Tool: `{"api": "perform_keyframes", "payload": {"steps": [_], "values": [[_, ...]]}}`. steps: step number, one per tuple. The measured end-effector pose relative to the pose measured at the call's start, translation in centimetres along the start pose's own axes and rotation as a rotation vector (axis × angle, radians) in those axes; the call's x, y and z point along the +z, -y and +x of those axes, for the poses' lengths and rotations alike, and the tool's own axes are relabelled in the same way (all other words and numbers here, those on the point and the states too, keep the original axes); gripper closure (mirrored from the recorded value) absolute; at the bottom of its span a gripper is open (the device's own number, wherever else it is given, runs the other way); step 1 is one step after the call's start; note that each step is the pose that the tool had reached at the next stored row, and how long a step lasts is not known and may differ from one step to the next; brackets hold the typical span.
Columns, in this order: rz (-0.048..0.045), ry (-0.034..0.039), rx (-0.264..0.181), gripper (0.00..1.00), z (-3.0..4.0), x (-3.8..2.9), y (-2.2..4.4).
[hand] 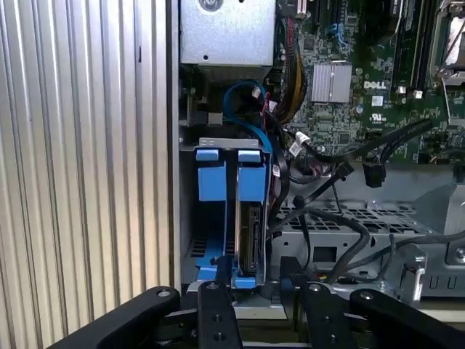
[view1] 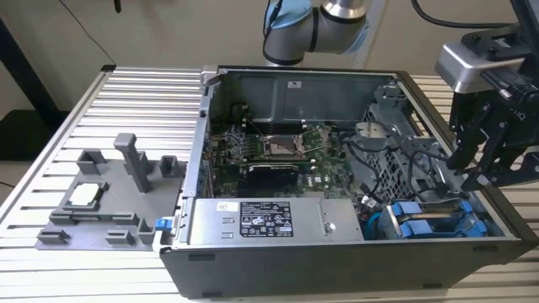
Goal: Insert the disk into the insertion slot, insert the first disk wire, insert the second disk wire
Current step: 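Insert the first disk wire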
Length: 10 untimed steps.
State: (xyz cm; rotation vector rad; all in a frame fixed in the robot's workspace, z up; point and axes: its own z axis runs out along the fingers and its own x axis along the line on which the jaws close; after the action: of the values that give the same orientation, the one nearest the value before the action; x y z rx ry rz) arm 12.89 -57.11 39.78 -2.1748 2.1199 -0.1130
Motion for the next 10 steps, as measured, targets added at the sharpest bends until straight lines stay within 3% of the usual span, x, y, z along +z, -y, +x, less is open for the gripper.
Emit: {"api": "perform_keyframes", "payload": {"steps": [6, 8, 10], "values": [[-0.0007, 0.0056, -0.034, 0.6, 0.02, 0.36, 0.76], [-0.0005, 0.013, -0.039, 0.6, 0.02, 0.43, 0.91], [0.0002, 0.0272, -0.04, 0.6, 0.01, 0.5, 1.07]]}}
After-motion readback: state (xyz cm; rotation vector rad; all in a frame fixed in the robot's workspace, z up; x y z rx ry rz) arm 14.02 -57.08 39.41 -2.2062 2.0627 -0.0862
